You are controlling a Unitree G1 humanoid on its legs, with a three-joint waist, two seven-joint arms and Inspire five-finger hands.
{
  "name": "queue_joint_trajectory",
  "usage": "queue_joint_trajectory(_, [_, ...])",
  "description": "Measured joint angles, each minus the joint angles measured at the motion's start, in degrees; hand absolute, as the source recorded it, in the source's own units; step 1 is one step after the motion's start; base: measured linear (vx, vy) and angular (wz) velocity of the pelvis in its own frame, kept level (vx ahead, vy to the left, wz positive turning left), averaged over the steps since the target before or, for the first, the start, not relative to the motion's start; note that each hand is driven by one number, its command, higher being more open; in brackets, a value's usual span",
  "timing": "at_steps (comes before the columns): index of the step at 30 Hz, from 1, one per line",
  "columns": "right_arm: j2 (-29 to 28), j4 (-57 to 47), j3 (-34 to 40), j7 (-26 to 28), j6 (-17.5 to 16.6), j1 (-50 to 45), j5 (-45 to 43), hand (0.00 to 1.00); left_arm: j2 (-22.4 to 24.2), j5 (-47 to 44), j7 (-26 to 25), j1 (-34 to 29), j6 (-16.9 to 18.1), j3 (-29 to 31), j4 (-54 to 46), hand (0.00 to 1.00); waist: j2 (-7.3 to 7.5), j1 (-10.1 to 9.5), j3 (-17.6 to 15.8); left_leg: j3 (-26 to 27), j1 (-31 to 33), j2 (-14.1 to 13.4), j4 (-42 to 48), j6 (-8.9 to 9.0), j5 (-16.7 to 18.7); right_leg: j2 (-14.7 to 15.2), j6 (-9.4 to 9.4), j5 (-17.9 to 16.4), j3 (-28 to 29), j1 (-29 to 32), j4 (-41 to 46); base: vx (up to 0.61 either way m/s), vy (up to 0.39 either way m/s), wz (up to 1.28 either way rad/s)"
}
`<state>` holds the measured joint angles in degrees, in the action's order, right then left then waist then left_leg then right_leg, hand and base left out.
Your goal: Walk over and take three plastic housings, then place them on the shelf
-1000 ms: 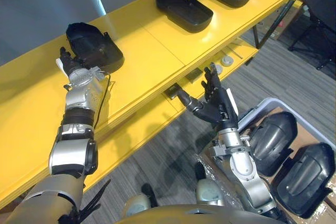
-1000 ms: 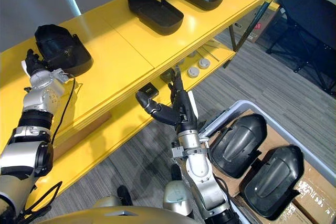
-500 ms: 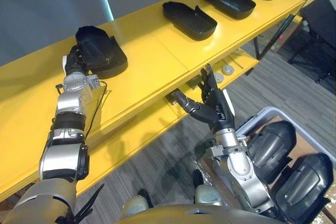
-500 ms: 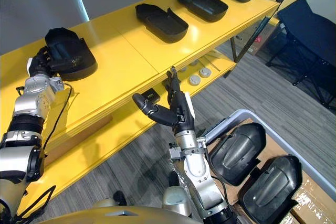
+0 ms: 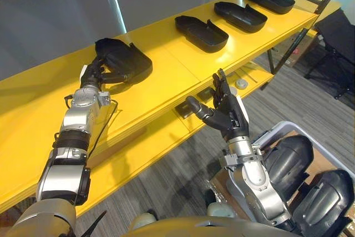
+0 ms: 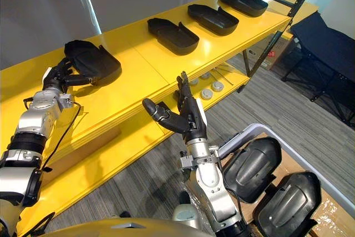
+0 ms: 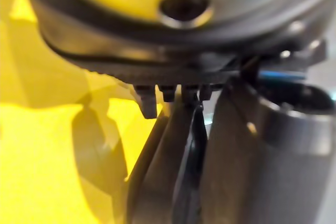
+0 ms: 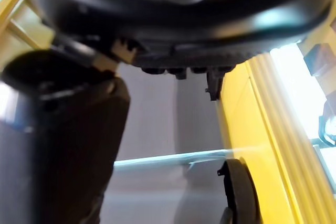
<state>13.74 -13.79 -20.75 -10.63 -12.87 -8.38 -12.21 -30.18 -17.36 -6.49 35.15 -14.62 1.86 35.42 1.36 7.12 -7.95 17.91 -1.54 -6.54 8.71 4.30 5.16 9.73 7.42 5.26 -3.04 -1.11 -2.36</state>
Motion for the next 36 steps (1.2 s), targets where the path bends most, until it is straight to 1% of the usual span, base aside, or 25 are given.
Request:
queue_joint_trajectory(5, [0.07, 0.0, -0.08, -0.28, 0.0, -0.37, -0.01, 1.0, -0.07, 0.64, 0.72, -0.01, 0.52, -1.8, 0.0, 1.0, -0.28, -0.59, 0.3, -0.1, 0.01, 0.0, -0.09, -0.02, -0.09, 0.02, -0.03, 0.03, -0.05, -0.03, 0.0, 0.0, 0.0, 0.0])
queue_joint_trajectory(8, [0.07, 0.01, -0.12, -0.26, -0.01, -0.58, -0.01, 1.0, -0.08, 2.54, -0.5, -0.02, 0.7, -2.36, 0.0, 1.0, -0.36, -0.57, 0.62, -0.16, -0.03, 0.09, -0.47, -0.02, -0.36, -0.03, -0.09, 0.08, -0.28, -0.01, -0.03, 0.0, 0.0, 0.0])
queue_joint_trajectory(10, [0.11, 0.01, -0.12, -0.12, -0.26, -1.17, 0.06, 1.0, -0.09, 4.76, -3.64, -0.21, 0.74, -2.58, -0.01, 1.0, -0.41, -0.53, 0.71, -0.18, -0.6, 0.49, -1.55, 0.01, -1.02, -0.09, -0.12, 0.11, -0.51, -0.04, 0.04, -0.02, -0.006, 0.01])
queue_joint_trajectory(11, [0.17, 0.0, -0.05, -0.02, -0.69, -1.76, 0.11, 1.0, -0.1, 6.27, -6.51, -0.55, 0.82, -2.44, -0.02, 1.0, -0.49, -0.53, 0.76, -0.21, -0.92, 0.5, -2.19, 0.1, -1.37, -0.17, -0.16, 0.08, -0.64, -0.14, 0.05, 0.0, 0.0, 0.0])
queue_joint_trajectory(12, [0.22, 0.0, -0.05, 0.0, -0.89, -1.97, 0.11, 1.0, -0.1, 6.72, -7.43, -0.79, 0.92, -2.2, -0.17, 1.0, -0.53, -0.53, 0.79, -0.26, -0.95, 0.48, -2.26, 0.12, -1.42, -0.21, -0.19, 0.07, -0.75, -0.16, 0.05, 0.0, 0.0, 0.0])
queue_joint_trajectory(14, [1.5, -0.14, 0.08, 0.52, -2.0, -2.15, 0.72, 1.0, -0.13, 6.68, -13.2, -5.36, 2.34, 1.02, -7.19, 1.0, -0.69, -0.61, 0.97, -0.52, -1.11, 0.46, -3.02, 0.28, -1.87, -0.36, -0.28, 0.04, -1.03, -0.16, 0.05, -0.03, -0.022, 0.05])
queue_joint_trajectory(15, [2.11, -0.2, 0.11, 0.76, -2.21, -2.02, 0.97, 1.0, -0.13, 6.62, -14.12, -6.76, 2.82, 1.64, -9.76, 1.0, -0.68, -0.7, 1.01, -0.67, -1.11, 0.45, -3.1, 0.31, -1.95, -0.37, -0.33, 0.01, -1.23, -0.22, 0.05, -0.02, -0.019, 0.13])
queue_joint_trajectory(16, [3.15, -0.32, 0.57, 1.44, -2.28, -1.72, 3.41, 1.0, -0.1, 6.19, -15.28, -10.29, 4.19, 2.58, -16.05, 1.0, -0.65, -1.0, 1.2, -1.12, -1.11, 0.44, -3.14, 0.36, -2.01, -0.42, -0.45, -0.07, -1.64, -0.48, 0.04, -0.01, -0.018, 0.18])
queue_joint_trajectory(17, [4.64, -0.37, 1.22, 1.86, -2.27, -1.12, 7.41, 1.0, 0.12, 4.98, -15.2, -14.56, 5.58, 3.1, -23.02, 1.0, -0.66, -1.46, 1.61, -1.66, -1.1, 0.44, -3.16, 0.36, -2.01, -0.42, -0.5, -0.1, -2.31, -0.91, -0.06, 0.0, -0.015, 0.22])
queue_joint_trajectory(18, [5.65, -0.37, 1.46, 2.06, -2.25, -0.47, 8.87, 1.0, 0.33, 4.16, -15.12, -16.76, 5.93, 3.12, -26.81, 1.0, -0.62, -1.68, 1.84, -2.0, -1.09, 0.46, -3.15, 0.36, -2.01, -0.4, -0.5, -0.11, -2.75, -1.15, -0.15, 0.0, -0.01, 0.25])
queue_joint_trajectory(19, [7.92, -0.37, 2.2, 2.71, -2.08, 1.47, 12.16, 1.0, 1.34, 3.95, -15.01, -20.93, 6.09, 3.06, -34.08, 1.0, -0.62, -2.47, 2.29, -2.65, -1.06, 0.59, -3.14, 0.36, -2.01, -0.33, -0.5, -0.11, -3.39, -1.61, -0.4, 0.0, 0.0, 0.31])
queue_joint_trajectory(20, [10.62, -0.37, 2.4, 3.46, -1.79, 4.49, 14.63, 1.0, 2.97, 3.81, -14.69, -24.89, 7.17, 3.05, -39.17, 1.0, -0.71, -3.06, 2.71, -3.56, -1.0, 0.85, -3.12, 0.34, -2.05, -0.09, -0.49, -0.11, -4.32, -2.33, -0.79, -0.01, 0.002, 0.32])
queue_joint_trajectory(22, [14.14, -0.27, 2.69, 4.56, -0.9, 9.57, 17.64, 1.0, 5.82, 3.66, -13.8, -29.31, 8.05, 2.95, -43.69, 1.0, -1.0, -4.29, 2.91, -4.82, -0.88, 1.11, -3.12, 0.23, -2.33, 0.14, -0.52, -0.17, -5.73, -3.08, -0.85, -0.03, 0.003, 0.34])
queue_joint_trajectory(23, [14.92, -0.17, 2.83, 5.06, -0.41, 11.32, 18.76, 1.0, 6.49, 3.66, -13.46, -30.63, 8.1, 2.96, -44.67, 1.0, -1.03, -4.61, 2.93, -5.31, -0.81, 1.16, -3.17, 0.23, -2.48, 0.18, -0.59, -0.24, -6.26, -3.3, -0.85, -0.06, -0.009, 0.39])
queue_joint_trajectory(24, [16.35, 0.42, 2.98, 5.77, 0.27, 14.71, 20.6, 1.0, 7.36, 3.4, -12.39, -32.69, 8.2, 2.92, -45.37, 1.0, -1.01, -5.6, 2.94, -6.21, -0.81, 1.19, -3.58, 0.39, -2.82, 0.17, -0.76, -0.42, -7.23, -3.63, -0.86, -0.08, -0.027, 0.44])
queue_joint_trajectory(25, [17.59, 1.34, 3.01, 6.51, 0.91, 17.77, 23.11, 1.0, 7.37, 2.07, -11.62, -34.35, 8.21, 2.98, -45.39, 1.0, -0.91, -6.18, 3.0, -7.33, -0.75, 1.3, -4.34, 0.57, -3.51, 0.17, -0.83, -0.77, -8.62, -3.78, -0.87, -0.08, -0.035, 0.44])
queue_joint_trajectory(26, [18.24, 1.97, 3.0, 6.92, 1.25, 19.16, 23.8, 1.0, 7.37, 1.58, -11.33, -35.15, 8.22, 3.01, -45.39, 1.0, -0.84, -6.66, 3.06, -7.83, -0.77, 1.36, -4.87, 0.81, -3.79, 0.19, -0.99, -1.1, -9.21, -3.89, -0.86, -0.08, -0.045, 0.46])
queue_joint_trajectory(27, [19.55, 3.4, 2.98, 7.55, 2.06, 21.76, 25.24, 1.0, 7.38, 0.31, -10.51, -36.48, 8.28, 3.21, -45.42, 1.0, -0.72, -7.58, 3.18, -8.76, -0.73, 1.44, -5.88, 0.95, -4.59, 0.15, -1.09, -1.47, -10.04, -3.92, -0.84, -0.06, -0.049, 0.4])
queue_joint_trajectory(28, [20.66, 5.41, 2.77, 7.96, 2.67, 24.11, 25.5, 1.0, 7.38, -0.98, -9.98, -37.92, 8.33, 3.7, -46.03, 1.0, -0.62, -8.55, 3.24, -9.58, -0.63, 1.49, -6.76, 1.09, -5.36, 0.11, -1.12, -1.5, -10.95, -3.92, -0.88, -0.05, -0.054, 0.43])
queue_joint_trajectory(30, [21.54, 7.37, 2.57, 8.34, 3.66, 26.08, 25.46, 1.0, 7.54, -2.76, -9.09, -40.12, 9.12, 4.54, -47.61, 1.0, -0.48, -9.28, 3.33, -10.7, -0.13, 1.66, -7.42, 1.07, -6.05, 0.13, -1.19, -1.52, -12.19, -3.97, -0.94, -0.02, -0.034, 0.34])
queue_joint_trajectory(31, [22.37, 8.54, 2.33, 8.96, 4.04, 27.15, 25.39, 1.0, 7.99, -2.92, -8.18, -41.98, 10.42, 5.38, -49.21, 1.0, -0.45, -10.18, 3.35, -11.32, 0.15, 1.79, -7.77, 0.8, -6.58, 0.17, -1.23, -1.37, -12.77, -3.95, -1.08, 0.01, -0.015, 0.29])
queue_joint_trajectory(32, [22.68, 9.68, 1.76, 10.14, 4.55, 28.38, 25.36, 1.0, 8.59, -4.0, -7.27, -44.01, 11.96, 6.42, -50.87, 1.0, -0.42, -10.73, 3.36, -11.79, 0.16, 1.9, -7.98, 0.63, -6.87, 0.21, -0.89, -1.1, -13.42, -4.23, -1.2, 0.02, -0.012, 0.24])
queue_joint_trajectory(33, [22.71, 10.22, 1.35, 10.65, 4.91, 28.99, 25.36, 1.0, 9.14, -5.07, -6.49, -44.96, 12.76, 7.08, -51.76, 1.0, -0.42, -10.94, 3.37, -12.06, 0.16, 1.93, -7.98, 0.62, -6.88, 0.22, -0.85, -1.06, -13.74, -4.42, -1.22, 0.02, -0.008, 0.21])
queue_joint_trajectory(35, [23.44, 12.94, -0.98, 12.38, 5.86, 31.78, 25.36, 1.0, 11.52, -7.36, -3.58, -48.18, 15.94, 7.93, -55.08, 1.0, -0.37, -11.98, 3.4, -13.1, 0.15, 2.11, -7.97, 0.62, -6.89, 0.22, -0.86, -1.06, -14.86, -5.31, -1.63, 0.03, -0.005, 0.23])
queue_joint_trajectory(36, [23.79, 13.42, -1.74, 12.88, 6.38, 32.5, 25.38, 1.0, 12.09, -7.56, -2.74, -49.07, 16.63, 7.91, -55.9, 1.0, -0.37, -12.14, 3.4, -13.39, 0.14, 2.16, -7.98, 0.62, -6.89, 0.22, -0.86, -1.06, -15.15, -5.57, -1.76, 0.02, -0.006, 0.25])
